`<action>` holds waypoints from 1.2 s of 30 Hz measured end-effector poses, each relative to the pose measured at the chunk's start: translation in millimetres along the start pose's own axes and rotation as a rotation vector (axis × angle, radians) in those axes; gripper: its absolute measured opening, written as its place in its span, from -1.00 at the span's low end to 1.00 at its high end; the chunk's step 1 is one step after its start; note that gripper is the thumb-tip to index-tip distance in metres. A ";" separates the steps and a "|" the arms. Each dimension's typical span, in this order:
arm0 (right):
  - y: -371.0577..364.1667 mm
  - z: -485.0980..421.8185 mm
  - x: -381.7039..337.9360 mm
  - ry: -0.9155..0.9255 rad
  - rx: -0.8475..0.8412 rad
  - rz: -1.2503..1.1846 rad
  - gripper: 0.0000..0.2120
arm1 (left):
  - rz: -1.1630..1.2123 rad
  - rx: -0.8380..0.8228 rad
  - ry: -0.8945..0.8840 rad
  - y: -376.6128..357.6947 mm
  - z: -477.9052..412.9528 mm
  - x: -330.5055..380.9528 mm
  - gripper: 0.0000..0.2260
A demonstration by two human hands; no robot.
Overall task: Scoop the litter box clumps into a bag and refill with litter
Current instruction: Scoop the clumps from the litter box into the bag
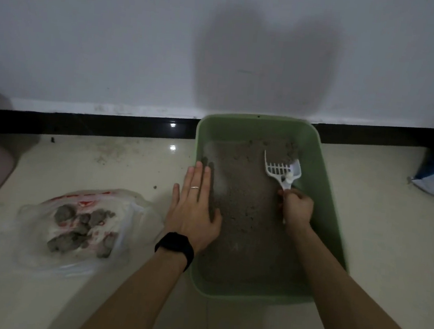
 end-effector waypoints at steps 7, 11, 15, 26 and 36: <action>-1.7 2.4 0.6 0.115 0.016 -0.048 -0.78 | 0.011 0.002 0.005 -4.6 2.4 -8.0 -0.19; 11.0 15.9 -9.5 0.216 0.003 -0.019 -0.80 | 0.012 -0.014 0.014 -5.9 2.8 -9.5 -0.18; 26.8 43.1 -11.5 0.300 -0.010 0.048 -0.78 | -0.004 -0.052 0.014 -4.6 4.2 -7.2 -0.20; 47.3 108.5 5.0 0.357 -0.072 0.091 -0.82 | -0.043 -0.172 -0.077 3.5 13.4 -9.2 -0.23; 51.3 135.6 -4.4 0.322 -0.138 -0.002 -0.77 | -0.172 -0.245 -0.180 21.0 25.3 -24.9 -0.34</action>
Point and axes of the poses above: each hand's wrist, its own z-axis away from the middle knuckle, its own y-axis out of the back of the hand, x = y × z, the point moved 10 cm from there along -z, towards the middle knuckle, and after that the axes turned 9 degrees about z, right-handed, at the moved point
